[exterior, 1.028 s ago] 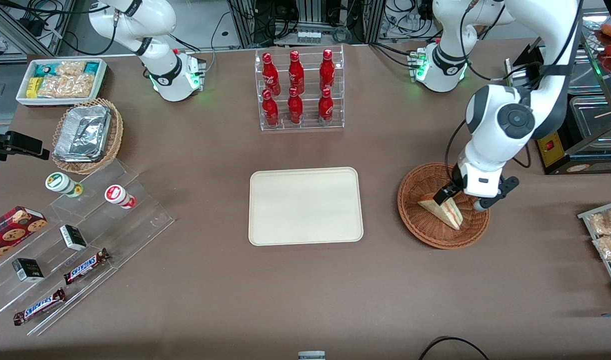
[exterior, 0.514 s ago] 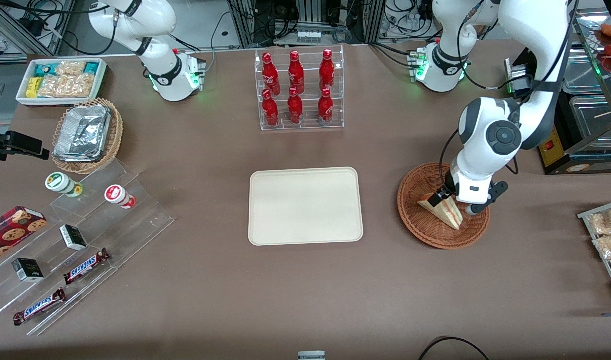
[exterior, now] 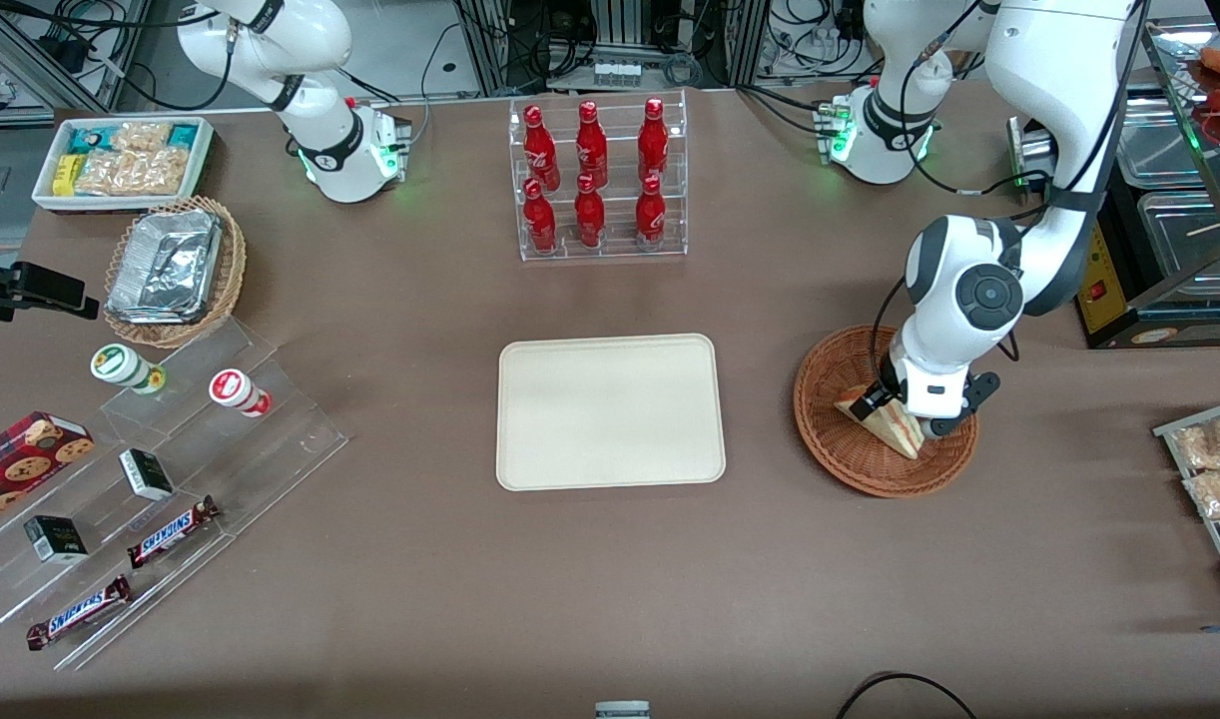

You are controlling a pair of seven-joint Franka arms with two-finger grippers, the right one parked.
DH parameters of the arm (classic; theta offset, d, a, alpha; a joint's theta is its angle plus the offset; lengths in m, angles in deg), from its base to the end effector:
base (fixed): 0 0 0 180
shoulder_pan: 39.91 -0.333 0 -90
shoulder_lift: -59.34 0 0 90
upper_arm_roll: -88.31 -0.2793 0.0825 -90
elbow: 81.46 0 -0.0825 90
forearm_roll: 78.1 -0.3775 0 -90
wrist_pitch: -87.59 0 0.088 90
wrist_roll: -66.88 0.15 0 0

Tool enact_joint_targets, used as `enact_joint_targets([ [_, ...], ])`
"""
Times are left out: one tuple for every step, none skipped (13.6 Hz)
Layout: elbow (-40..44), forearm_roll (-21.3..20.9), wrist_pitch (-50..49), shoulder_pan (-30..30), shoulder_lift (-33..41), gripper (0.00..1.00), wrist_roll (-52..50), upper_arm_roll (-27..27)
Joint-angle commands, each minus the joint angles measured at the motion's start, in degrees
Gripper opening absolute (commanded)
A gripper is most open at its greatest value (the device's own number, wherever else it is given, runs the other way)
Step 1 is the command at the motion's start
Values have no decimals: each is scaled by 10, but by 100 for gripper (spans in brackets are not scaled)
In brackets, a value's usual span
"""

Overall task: Place sandwich from basket to tray
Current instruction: 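Grasp the wrapped sandwich with the left gripper and lift it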

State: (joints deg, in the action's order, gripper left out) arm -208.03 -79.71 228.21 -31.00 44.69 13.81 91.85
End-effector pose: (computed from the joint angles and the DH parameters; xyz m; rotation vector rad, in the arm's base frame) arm 0.5250 -0.1163 0.1891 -2.9503 -1.0587 0.0112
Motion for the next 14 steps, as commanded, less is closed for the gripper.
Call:
enact_joint_targets([
  [7,0,4,2,1,0,-27,-5],
  [11,0,0,3,3,0,-29,-5],
  [13,-1,-9,3,11,0,-29,-5],
  [19,-2,-34,4,27,0,-28,-5],
  [38,-4,-75,5,42,0,-23,-5],
  [63,-22,-128,6,56,0,-21,-2],
  [96,-38,-180,11,60,0,-21,5],
  [139,-42,-229,26,58,0,-23,18],
  [180,-42,-262,42,53,0,-22,26],
  [206,-42,-273,68,46,0,-19,30],
  [232,-42,-275,97,32,0,-20,30],
  [252,-42,-275,128,15,0,-20,31],
  [270,-43,-272,152,2,0,-10,31],
  [290,-41,-272,165,-16,0,18,32],
])
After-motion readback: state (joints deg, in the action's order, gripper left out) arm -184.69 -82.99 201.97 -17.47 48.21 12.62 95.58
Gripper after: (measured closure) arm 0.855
